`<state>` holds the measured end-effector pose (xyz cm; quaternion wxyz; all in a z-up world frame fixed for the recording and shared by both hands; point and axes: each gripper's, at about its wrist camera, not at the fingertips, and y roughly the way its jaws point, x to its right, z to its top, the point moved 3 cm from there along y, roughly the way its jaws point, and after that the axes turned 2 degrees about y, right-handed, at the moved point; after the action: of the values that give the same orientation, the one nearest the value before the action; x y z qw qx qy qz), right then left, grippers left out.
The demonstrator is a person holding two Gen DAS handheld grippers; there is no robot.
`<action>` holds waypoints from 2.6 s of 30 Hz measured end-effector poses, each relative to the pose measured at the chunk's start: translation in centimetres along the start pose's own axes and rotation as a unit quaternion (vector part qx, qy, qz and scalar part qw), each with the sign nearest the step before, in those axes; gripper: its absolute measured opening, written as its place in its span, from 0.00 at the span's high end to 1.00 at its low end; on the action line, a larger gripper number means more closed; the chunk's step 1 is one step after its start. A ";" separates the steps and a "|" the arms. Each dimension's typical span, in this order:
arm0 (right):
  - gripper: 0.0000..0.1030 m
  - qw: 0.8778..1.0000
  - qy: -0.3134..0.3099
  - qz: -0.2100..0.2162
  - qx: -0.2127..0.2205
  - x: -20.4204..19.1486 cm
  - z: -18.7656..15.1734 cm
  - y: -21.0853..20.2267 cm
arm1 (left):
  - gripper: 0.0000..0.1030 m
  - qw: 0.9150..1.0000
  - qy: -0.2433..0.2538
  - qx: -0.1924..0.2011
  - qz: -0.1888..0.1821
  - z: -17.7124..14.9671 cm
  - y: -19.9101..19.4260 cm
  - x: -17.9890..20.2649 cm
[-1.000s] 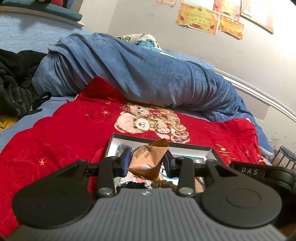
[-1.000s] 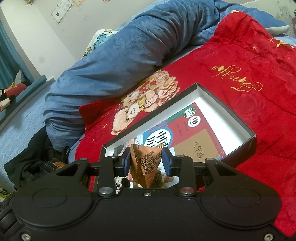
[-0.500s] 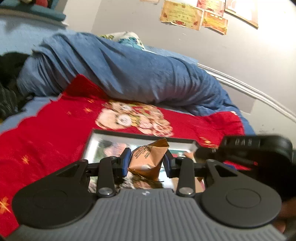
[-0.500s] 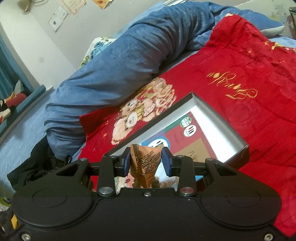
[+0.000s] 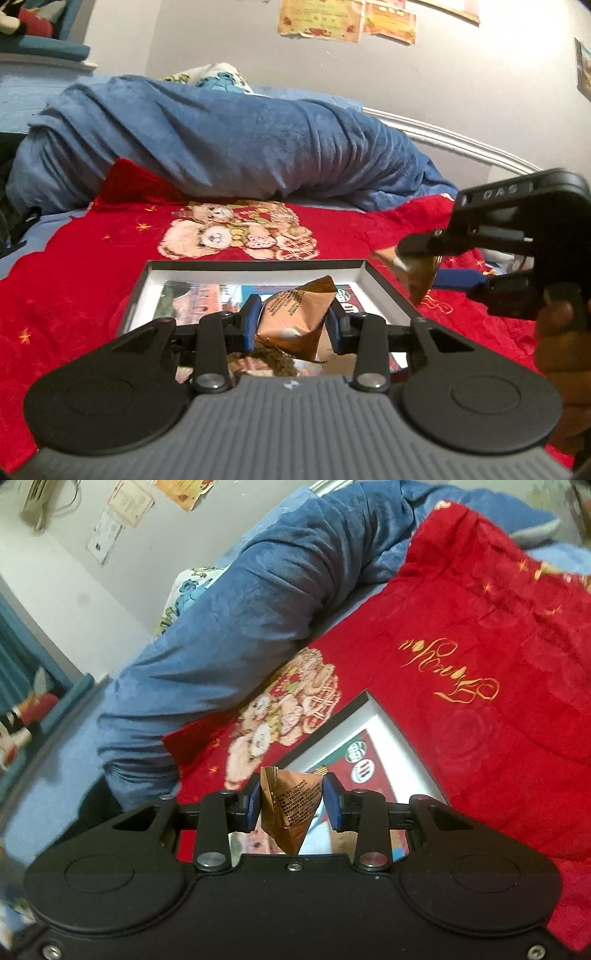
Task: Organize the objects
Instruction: 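Carry both wrapped candies over the black box with the left and right tools, then open the left tool over the box while the right tool opens to release its candy, then move both open tools back toward the remaining candy pile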
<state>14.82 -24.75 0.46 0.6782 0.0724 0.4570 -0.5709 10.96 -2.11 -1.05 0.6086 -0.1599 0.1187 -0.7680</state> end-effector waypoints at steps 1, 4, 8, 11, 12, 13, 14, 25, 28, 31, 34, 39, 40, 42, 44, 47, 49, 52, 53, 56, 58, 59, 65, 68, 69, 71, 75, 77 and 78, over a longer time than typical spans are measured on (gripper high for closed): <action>0.67 1.000 0.001 0.008 0.000 0.2 0.3 0.1 | 0.60 1.000 0.000 -0.006 0.000 0.3 0.7 0.2; 0.67 1.000 -0.001 0.008 0.001 0.7 1.0 0.6 | 0.60 1.000 -0.001 -0.025 0.000 0.9 2.6 0.7; 0.67 1.000 -0.004 -0.021 0.006 1.9 0.7 1.7 | 0.60 0.998 -0.034 -0.054 -0.006 0.5 4.0 0.3; 0.67 1.000 0.013 -0.029 -0.003 2.4 -0.1 3.0 | 0.60 0.997 -0.030 -0.068 0.001 -0.1 4.3 0.0; 0.67 1.000 0.011 -0.028 -0.004 2.4 -0.3 3.2 | 0.60 0.997 -0.033 -0.070 0.004 -0.2 4.3 -0.1; 0.67 1.000 0.003 -0.030 -0.004 2.2 -0.5 3.3 | 0.60 0.997 -0.037 -0.072 0.003 -0.2 4.2 -0.2; 0.67 0.999 -0.009 -0.038 -0.003 2.0 -0.8 3.4 | 0.60 0.996 -0.040 -0.074 0.004 -0.3 4.2 -0.4; 0.67 0.997 -0.028 -0.065 -0.009 1.8 -2.4 4.0 | 0.59 0.992 -0.054 -0.114 0.017 -2.6 5.9 -1.4; 0.67 0.997 -0.039 -0.071 -0.012 1.6 -2.7 4.2 | 0.59 0.992 -0.047 -0.113 0.015 -2.7 5.8 -1.3; 0.67 0.996 -0.051 -0.077 -0.016 1.4 -3.0 4.6 | 0.59 0.993 -0.044 -0.109 0.014 -2.7 5.8 -1.2; 0.67 0.995 -0.056 -0.076 -0.014 1.3 -3.3 4.6 | 0.59 0.993 -0.046 -0.107 0.007 -2.8 5.8 -1.3; 0.67 0.996 -0.060 -0.060 -0.010 1.2 -3.7 4.8 | 0.59 0.995 -0.034 -0.097 0.006 -2.9 5.6 -0.9; 0.67 0.996 -0.062 -0.062 -0.012 1.2 -3.7 4.9 | 0.59 0.995 -0.033 -0.097 0.005 -2.9 5.7 -0.9; 0.67 0.996 -0.059 -0.063 -0.017 1.2 -3.8 5.0 | 0.57 0.995 -0.029 -0.096 0.003 -3.0 5.7 -0.7; 0.67 0.996 -0.055 -0.064 -0.021 1.4 -3.8 5.1 | 0.52 0.995 -0.023 -0.095 0.003 -3.0 5.7 -0.6; 0.67 0.996 -0.053 -0.066 -0.022 1.4 -3.8 5.1 | 0.43 0.996 -0.019 -0.090 0.002 -3.0 5.7 -0.5; 0.67 0.996 -0.051 -0.064 -0.020 1.4 -3.7 5.0 | 0.37 0.996 -0.020 -0.085 -0.003 -2.8 5.5 -0.6; 0.67 0.998 -0.043 -0.050 -0.017 1.3 -3.4 4.7 | 0.31 0.997 -0.024 -0.072 -0.007 -2.0 4.8 -1.0; 0.64 0.998 -0.041 -0.042 -0.013 1.1 -3.3 4.4 | 0.28 0.997 -0.023 -0.067 -0.002 -1.5 4.4 -1.2; 0.56 0.999 -0.035 -0.004 0.007 0.2 -2.6 2.9 | 0.22 0.999 -0.016 -0.047 0.020 0.3 2.4 -2.8; 0.53 0.999 -0.030 0.026 0.024 -0.5 -2.2 1.6 | 0.20 0.998 -0.012 -0.031 0.045 1.8 0.7 -4.5; 0.51 0.998 -0.033 0.034 0.033 -0.9 -2.0 1.1 | 0.19 0.998 -0.020 -0.021 0.060 2.6 -0.4 -5.6; 0.37 0.994 -0.061 0.069 0.063 -3.5 -2.1 -2.2 | 0.14 0.993 -0.059 0.002 0.100 5.6 -6.3 -10.7; 0.32 0.992 -0.064 0.086 0.063 -4.1 -2.3 -3.5 | 0.14 0.992 -0.029 0.009 0.121 5.7 -8.6 -10.8; 0.31 0.992 -0.062 0.091 0.063 -4.2 -2.4 -4.0 | 0.14 0.992 -0.022 0.008 0.120 5.4 -9.3 -10.7; 0.31 0.991 -0.064 0.099 0.065 -4.4 -2.4 -5.0 | 0.12 0.993 -0.020 0.007 0.114 4.5 -10.3 -10.5; 0.26 0.989 -0.075 0.094 0.090 -4.5 -1.9 -7.3 | 0.12 0.996 -0.027 -0.004 0.090 3.4 -11.7 -10.0; 0.23 0.988 -0.066 0.099 0.101 -4.3 -1.6 -8.5 | 0.12 0.996 -0.026 0.001 0.083 3.3 -12.0 -9.3; 0.22 0.988 -0.061 0.105 0.101 -4.1 -1.5 -8.9 | 0.12 0.996 -0.022 0.007 0.081 3.4 -12.0 -8.8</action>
<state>6.79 -23.93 6.27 0.7501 0.1529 0.3451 -0.5429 3.37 9.28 5.70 0.6725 -0.1626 0.1126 -0.7132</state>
